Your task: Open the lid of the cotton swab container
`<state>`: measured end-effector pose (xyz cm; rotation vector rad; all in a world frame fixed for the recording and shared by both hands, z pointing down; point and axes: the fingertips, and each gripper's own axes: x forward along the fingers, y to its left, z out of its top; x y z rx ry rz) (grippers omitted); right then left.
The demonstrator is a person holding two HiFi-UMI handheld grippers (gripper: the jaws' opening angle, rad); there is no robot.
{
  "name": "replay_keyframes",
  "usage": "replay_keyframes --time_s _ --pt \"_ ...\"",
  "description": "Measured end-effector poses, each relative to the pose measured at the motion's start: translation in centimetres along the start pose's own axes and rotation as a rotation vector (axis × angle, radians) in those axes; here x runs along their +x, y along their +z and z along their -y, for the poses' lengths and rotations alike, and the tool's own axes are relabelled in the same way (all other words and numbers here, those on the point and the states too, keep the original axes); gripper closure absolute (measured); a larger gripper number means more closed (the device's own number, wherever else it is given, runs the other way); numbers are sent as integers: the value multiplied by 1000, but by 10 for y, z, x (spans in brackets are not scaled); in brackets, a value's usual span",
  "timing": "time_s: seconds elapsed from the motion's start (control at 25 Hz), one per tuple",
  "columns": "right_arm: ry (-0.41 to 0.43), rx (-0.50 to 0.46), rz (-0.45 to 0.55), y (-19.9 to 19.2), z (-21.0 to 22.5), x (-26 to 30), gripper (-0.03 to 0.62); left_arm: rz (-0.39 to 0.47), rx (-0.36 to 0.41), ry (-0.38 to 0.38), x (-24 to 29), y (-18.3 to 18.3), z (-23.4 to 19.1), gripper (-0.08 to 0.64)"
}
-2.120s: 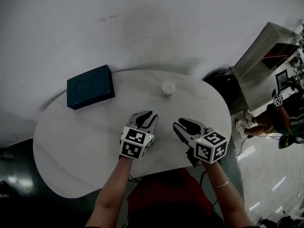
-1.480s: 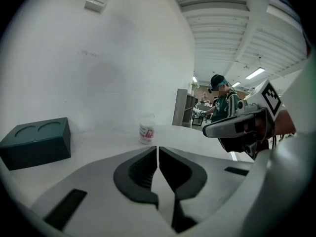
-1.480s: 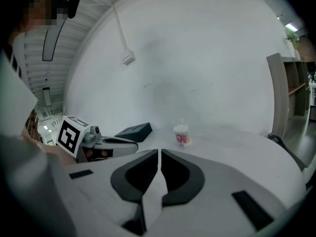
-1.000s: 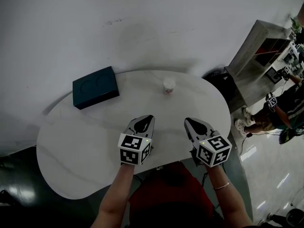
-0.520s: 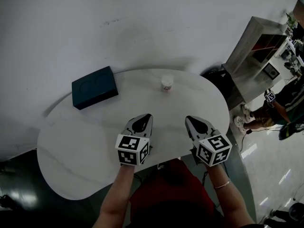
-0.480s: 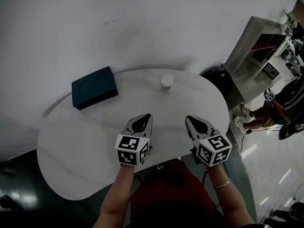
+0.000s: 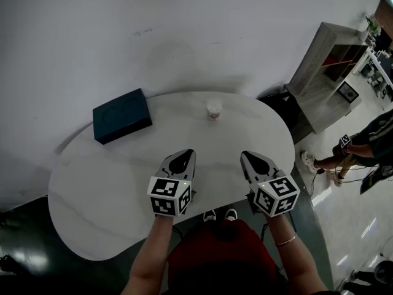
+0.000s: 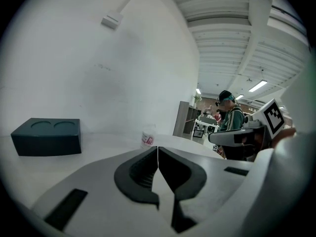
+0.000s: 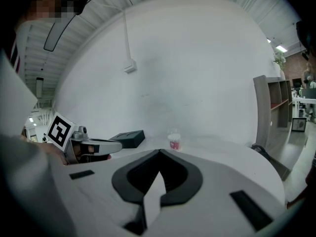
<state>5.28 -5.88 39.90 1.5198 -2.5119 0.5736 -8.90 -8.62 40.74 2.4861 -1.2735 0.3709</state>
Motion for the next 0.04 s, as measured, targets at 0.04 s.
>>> replay_keyframes --time_s 0.04 --pt "-1 2 2 0 0 -1 577 1 0 0 0 0 0 531"
